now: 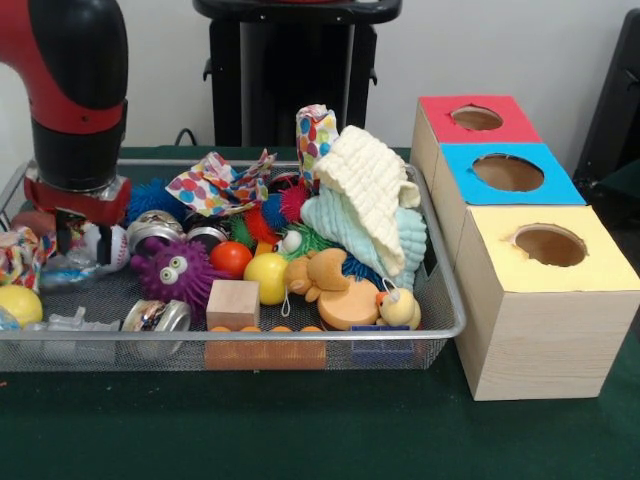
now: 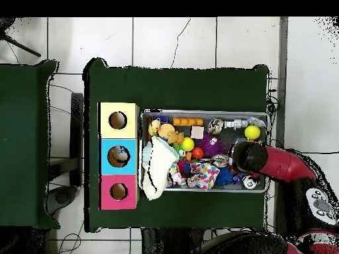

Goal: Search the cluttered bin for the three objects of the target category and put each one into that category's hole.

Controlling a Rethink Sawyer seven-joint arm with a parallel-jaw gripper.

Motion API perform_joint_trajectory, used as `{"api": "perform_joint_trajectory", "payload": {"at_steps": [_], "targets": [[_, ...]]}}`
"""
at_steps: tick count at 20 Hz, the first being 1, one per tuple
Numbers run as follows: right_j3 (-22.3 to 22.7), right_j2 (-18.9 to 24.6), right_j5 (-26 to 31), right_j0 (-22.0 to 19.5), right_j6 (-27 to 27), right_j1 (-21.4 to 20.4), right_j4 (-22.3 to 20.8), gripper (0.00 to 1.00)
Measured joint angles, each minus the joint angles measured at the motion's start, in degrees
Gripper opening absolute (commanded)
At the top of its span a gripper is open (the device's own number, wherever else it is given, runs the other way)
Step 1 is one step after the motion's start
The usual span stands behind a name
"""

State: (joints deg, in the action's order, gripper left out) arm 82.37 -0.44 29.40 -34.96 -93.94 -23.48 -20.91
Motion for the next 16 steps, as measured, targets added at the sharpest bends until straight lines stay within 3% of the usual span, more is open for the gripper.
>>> {"api": "perform_joint_trajectory", "payload": {"at_steps": [16], "targets": [[7.3, -0.9, 2.1, 3.9, 0.0, -7.5, 0.2, 0.00]]}}
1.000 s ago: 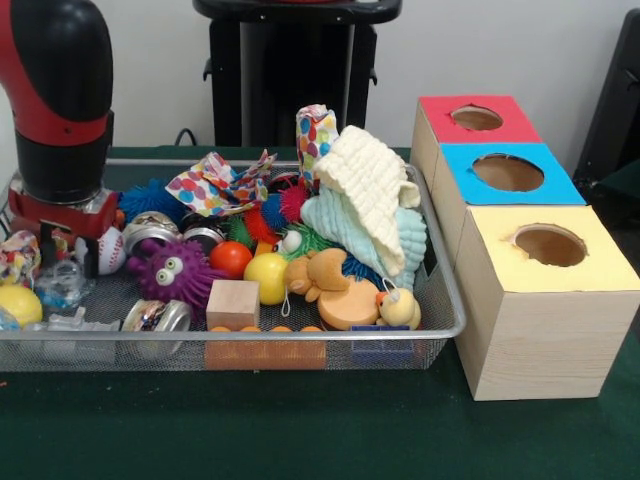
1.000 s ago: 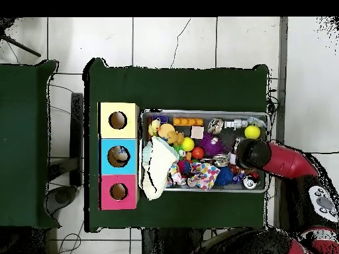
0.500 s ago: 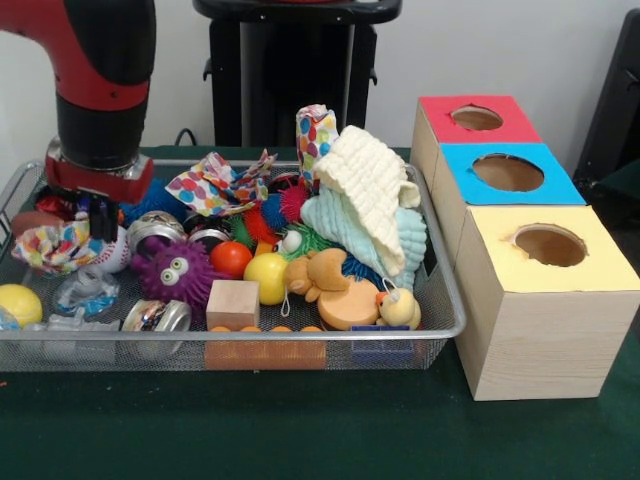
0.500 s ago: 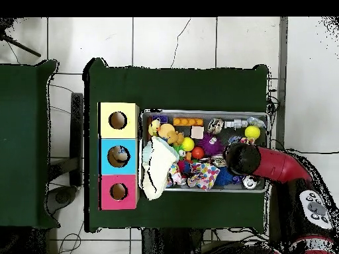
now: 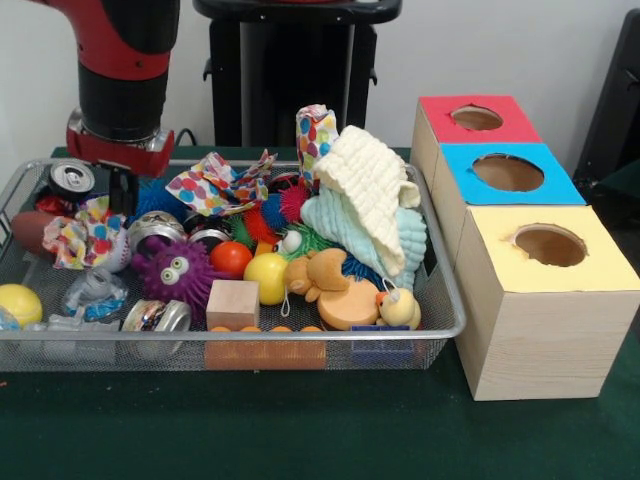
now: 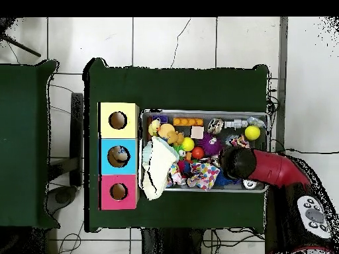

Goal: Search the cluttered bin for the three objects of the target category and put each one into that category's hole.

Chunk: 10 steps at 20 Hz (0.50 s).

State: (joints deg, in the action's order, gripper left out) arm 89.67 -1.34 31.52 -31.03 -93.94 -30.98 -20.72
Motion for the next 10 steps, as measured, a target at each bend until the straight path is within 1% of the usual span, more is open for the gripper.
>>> {"api": "perform_joint_trajectory", "payload": {"at_steps": [4, 10], "targets": [[1.1, -0.1, 0.2, 0.1, 0.0, -0.9, 0.0, 0.00], [1.1, -0.1, 0.2, 0.0, 0.0, -0.2, 0.1, 0.00]]}}
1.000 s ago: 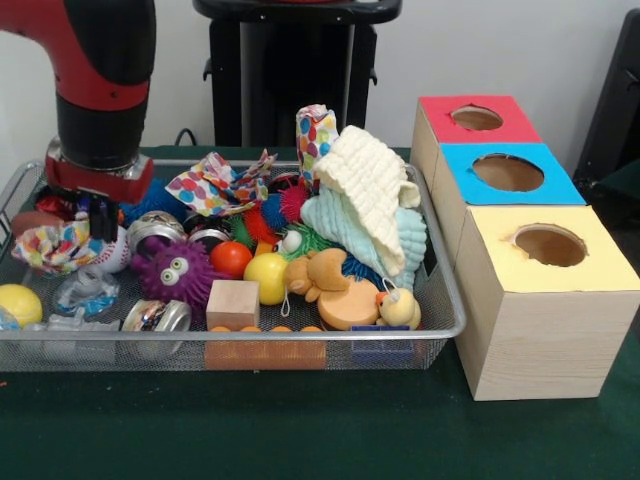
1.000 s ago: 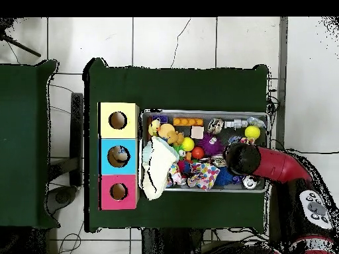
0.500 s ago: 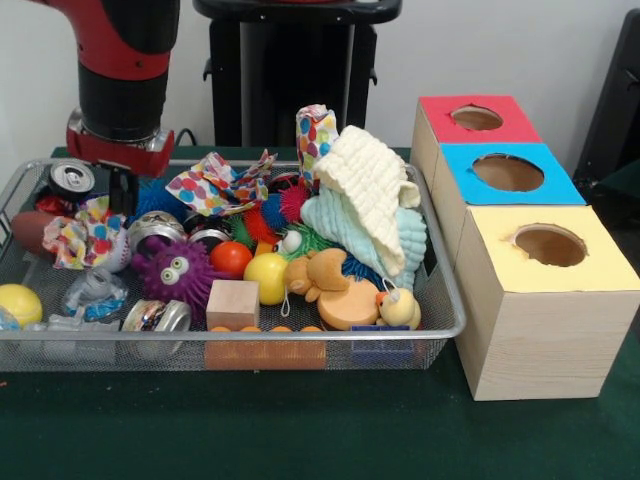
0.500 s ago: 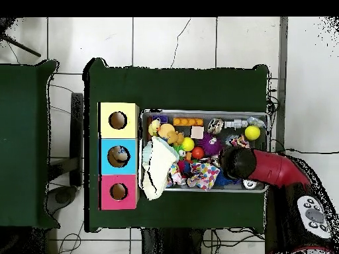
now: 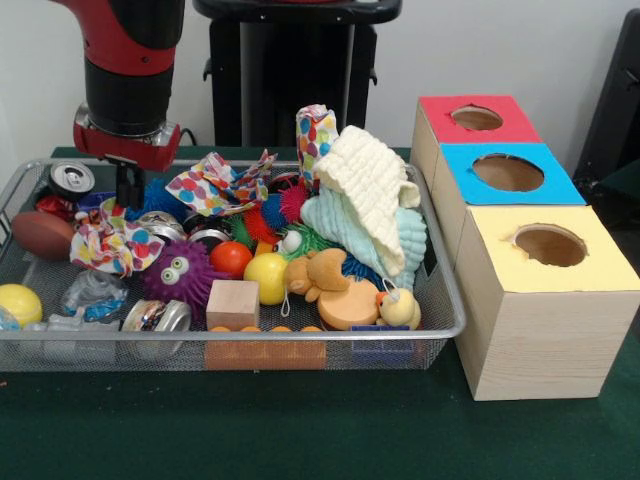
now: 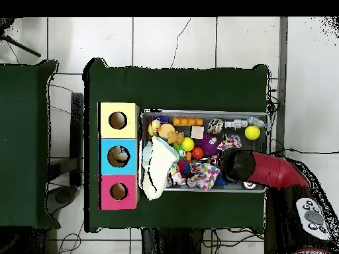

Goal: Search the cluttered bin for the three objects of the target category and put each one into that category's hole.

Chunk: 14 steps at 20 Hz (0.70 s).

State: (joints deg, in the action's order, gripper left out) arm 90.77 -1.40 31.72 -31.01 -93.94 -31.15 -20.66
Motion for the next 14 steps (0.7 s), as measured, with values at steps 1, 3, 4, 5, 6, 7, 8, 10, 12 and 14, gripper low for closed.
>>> {"api": "perform_joint_trajectory", "payload": {"at_steps": [1, 3, 4, 5, 6, 7, 8, 10, 12, 14], "targets": [[0.0, 0.0, 0.0, 0.0, 0.0, 0.1, 0.0, 0.00], [0.1, 0.0, 0.0, 0.0, 0.0, 0.3, 0.1, 0.00], [0.4, -0.1, 0.0, 0.0, 0.0, 0.3, 0.2, 0.00], [0.6, -0.2, 0.0, 0.1, 0.0, 0.2, 0.3, 0.00], [0.9, -0.3, 0.0, 0.2, 0.0, 0.0, 0.4, 0.00], [1.1, -0.3, 0.0, 0.2, 0.0, -0.1, 0.4, 0.00], [2.0, -0.6, 0.0, 0.4, 0.0, -0.6, 0.7, 0.00], [3.7, -1.2, 0.0, 0.8, 0.0, -1.6, 1.0, 0.00], [5.8, -2.0, 0.0, 1.5, 0.0, -2.9, 1.5, 0.00], [8.0, -2.7, 0.0, 2.2, 0.0, -4.1, 2.1, 0.00]]}}
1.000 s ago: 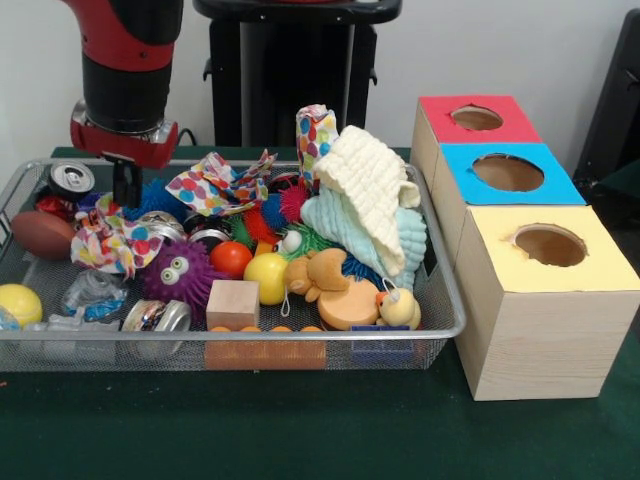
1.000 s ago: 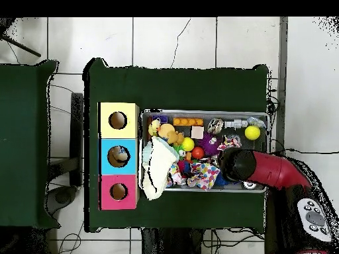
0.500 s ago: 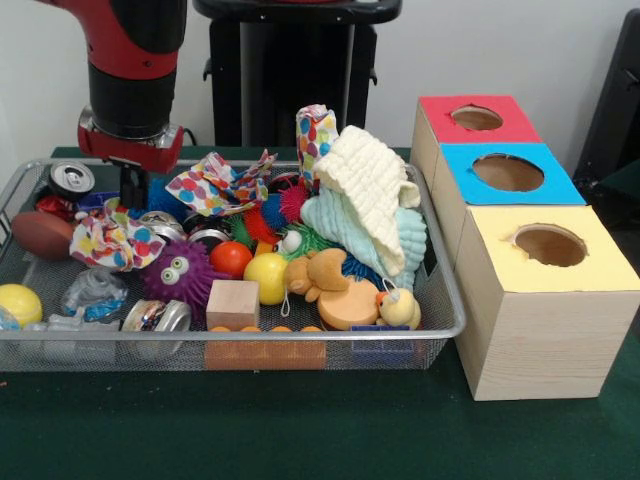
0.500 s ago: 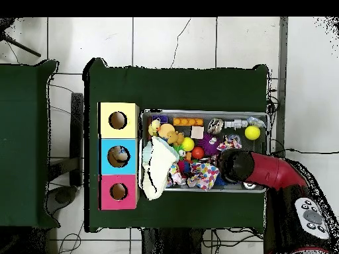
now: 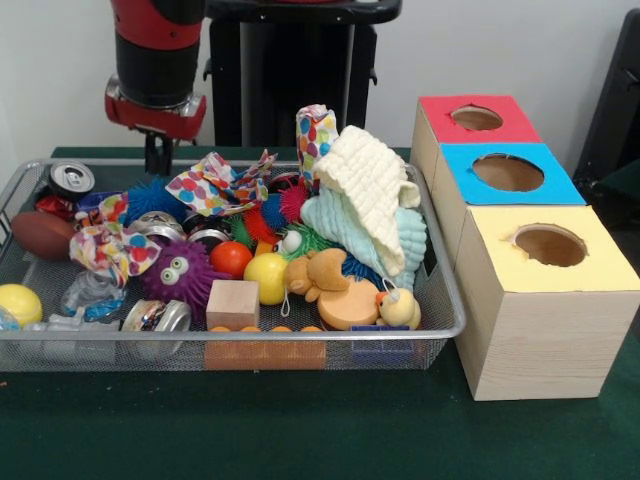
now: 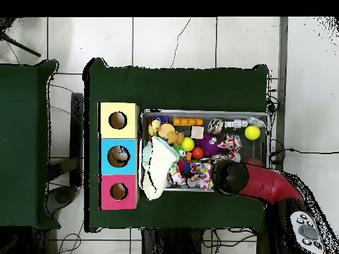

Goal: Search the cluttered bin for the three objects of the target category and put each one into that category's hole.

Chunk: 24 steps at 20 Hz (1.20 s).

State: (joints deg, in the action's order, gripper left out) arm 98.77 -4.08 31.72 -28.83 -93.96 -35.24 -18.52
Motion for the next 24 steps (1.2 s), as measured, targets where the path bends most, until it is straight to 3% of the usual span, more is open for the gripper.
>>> {"api": "perform_joint_trajectory", "payload": {"at_steps": [14, 19, 24], "targets": [[13.7, -4.2, 0.0, 6.6, -0.1, -6.1, 7.0, 0.00], [12.7, -4.3, 0.0, 6.6, -0.1, -5.1, 7.1, 0.00], [7.4, -4.3, 0.8, 5.2, -0.1, -1.7, 7.0, 0.00]]}}
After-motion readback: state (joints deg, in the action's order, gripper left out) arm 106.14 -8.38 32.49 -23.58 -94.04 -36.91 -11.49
